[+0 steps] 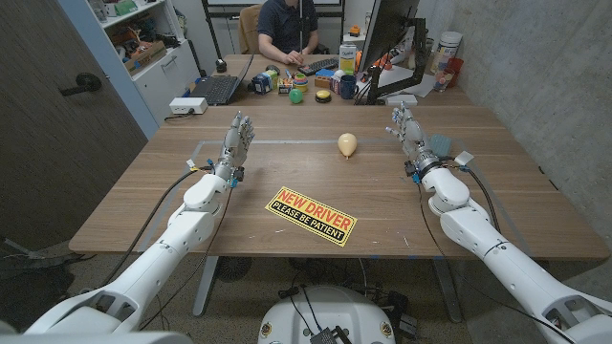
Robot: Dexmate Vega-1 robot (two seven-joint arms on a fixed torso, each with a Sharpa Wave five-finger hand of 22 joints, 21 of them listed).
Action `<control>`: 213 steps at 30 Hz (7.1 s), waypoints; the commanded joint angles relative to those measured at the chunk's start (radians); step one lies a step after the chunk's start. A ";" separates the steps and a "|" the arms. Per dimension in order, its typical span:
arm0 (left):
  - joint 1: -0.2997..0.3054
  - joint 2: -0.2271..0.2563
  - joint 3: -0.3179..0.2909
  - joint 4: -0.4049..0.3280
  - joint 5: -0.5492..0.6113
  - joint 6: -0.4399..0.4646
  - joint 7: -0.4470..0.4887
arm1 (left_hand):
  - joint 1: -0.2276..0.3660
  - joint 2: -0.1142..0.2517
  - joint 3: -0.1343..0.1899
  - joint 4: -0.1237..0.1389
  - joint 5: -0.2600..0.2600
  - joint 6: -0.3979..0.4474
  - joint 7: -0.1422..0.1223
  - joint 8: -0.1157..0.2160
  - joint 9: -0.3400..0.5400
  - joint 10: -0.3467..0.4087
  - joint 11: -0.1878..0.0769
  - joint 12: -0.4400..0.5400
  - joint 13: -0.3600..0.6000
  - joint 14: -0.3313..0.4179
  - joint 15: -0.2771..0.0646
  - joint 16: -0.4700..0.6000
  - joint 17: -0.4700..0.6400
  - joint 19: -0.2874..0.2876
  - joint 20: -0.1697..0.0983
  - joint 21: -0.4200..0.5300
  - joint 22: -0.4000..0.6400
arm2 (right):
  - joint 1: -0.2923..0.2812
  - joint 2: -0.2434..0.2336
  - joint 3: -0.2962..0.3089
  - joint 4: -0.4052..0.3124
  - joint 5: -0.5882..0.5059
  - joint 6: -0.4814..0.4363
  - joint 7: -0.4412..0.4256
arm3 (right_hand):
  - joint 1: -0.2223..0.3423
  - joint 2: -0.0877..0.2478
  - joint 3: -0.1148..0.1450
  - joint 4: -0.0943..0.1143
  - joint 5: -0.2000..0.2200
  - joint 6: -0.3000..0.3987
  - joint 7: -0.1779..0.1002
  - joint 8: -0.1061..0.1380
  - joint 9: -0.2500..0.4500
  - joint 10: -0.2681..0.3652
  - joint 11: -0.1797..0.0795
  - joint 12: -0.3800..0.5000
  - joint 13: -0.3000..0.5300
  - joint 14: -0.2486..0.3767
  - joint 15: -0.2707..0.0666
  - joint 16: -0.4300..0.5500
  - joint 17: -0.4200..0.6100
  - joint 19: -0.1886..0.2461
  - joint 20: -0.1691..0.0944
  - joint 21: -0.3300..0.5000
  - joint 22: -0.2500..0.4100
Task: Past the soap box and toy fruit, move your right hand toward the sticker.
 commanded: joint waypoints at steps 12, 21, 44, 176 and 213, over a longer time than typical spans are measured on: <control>0.016 -0.001 -0.021 -0.011 0.003 0.001 -0.004 | -0.002 0.110 0.006 0.000 0.004 -0.144 -0.006 0.003 0.002 -0.166 -0.006 0.004 0.004 -0.216 -0.004 0.006 0.003 -0.014 -0.003 0.005 0.001 | -0.031 0.071 0.053 -0.118 -0.421 0.156 -0.152 | 0.003 -0.021 -0.030 -0.003 -0.001 -0.028 -0.091 0.011 0.000 -0.049 -0.094 0.011 0.004 -0.018 -0.019 0.005 0.002 0.008 0.059 -0.043 0.003; 0.017 -0.001 -0.024 -0.006 0.001 0.001 -0.009 | -0.003 0.110 0.006 0.000 0.004 -0.144 -0.006 0.004 0.002 -0.166 -0.004 0.004 0.004 -0.216 -0.004 0.005 0.003 -0.014 -0.003 0.005 0.002 | -0.042 0.122 0.091 -0.123 -0.596 0.224 -0.223 | 0.018 -0.029 -0.047 -0.013 0.004 -0.012 -0.234 0.017 0.000 -0.052 -0.189 0.014 0.002 -0.026 -0.030 0.005 0.001 0.002 0.061 -0.089 0.003; 0.003 -0.009 -0.024 0.015 0.004 0.003 -0.016 | -0.004 0.109 0.004 0.001 0.004 -0.144 -0.007 0.004 0.002 -0.167 -0.005 0.004 0.004 -0.215 -0.005 0.006 0.004 -0.014 -0.002 0.005 0.002 | -0.090 0.183 0.184 -0.191 -1.095 0.342 -0.454 | 0.074 -0.047 -0.068 -0.048 0.013 0.061 -0.274 0.014 -0.001 -0.007 -0.220 0.014 0.002 0.033 -0.019 0.010 0.002 0.062 0.064 -0.132 0.005; 0.053 0.025 -0.043 -0.015 -0.006 0.037 0.015 | -0.006 0.108 -0.007 0.001 0.006 -0.155 -0.007 0.003 0.003 -0.172 -0.003 0.004 0.004 -0.217 0.001 0.002 0.005 -0.019 0.002 0.003 0.002 | 0.230 -0.045 -0.466 -0.037 -1.541 0.067 -0.055 | 0.351 0.027 -0.007 -0.207 -0.043 0.335 -0.274 0.022 0.004 0.231 -0.238 0.031 0.004 0.227 -0.121 0.005 -0.001 0.363 0.063 -0.332 0.002; 0.059 0.024 -0.041 -0.032 -0.001 0.041 0.020 | -0.006 0.110 -0.009 0.002 0.007 -0.156 -0.006 0.003 0.003 -0.173 -0.003 0.004 0.004 -0.217 0.003 0.002 0.005 -0.019 0.003 0.004 0.002 | 0.214 -0.065 -0.446 -0.062 -1.510 0.087 -0.038 | 0.349 0.027 -0.010 -0.206 -0.041 0.384 -0.274 0.029 0.006 0.254 -0.228 0.027 0.005 0.250 -0.126 0.006 -0.001 0.360 0.048 -0.348 0.002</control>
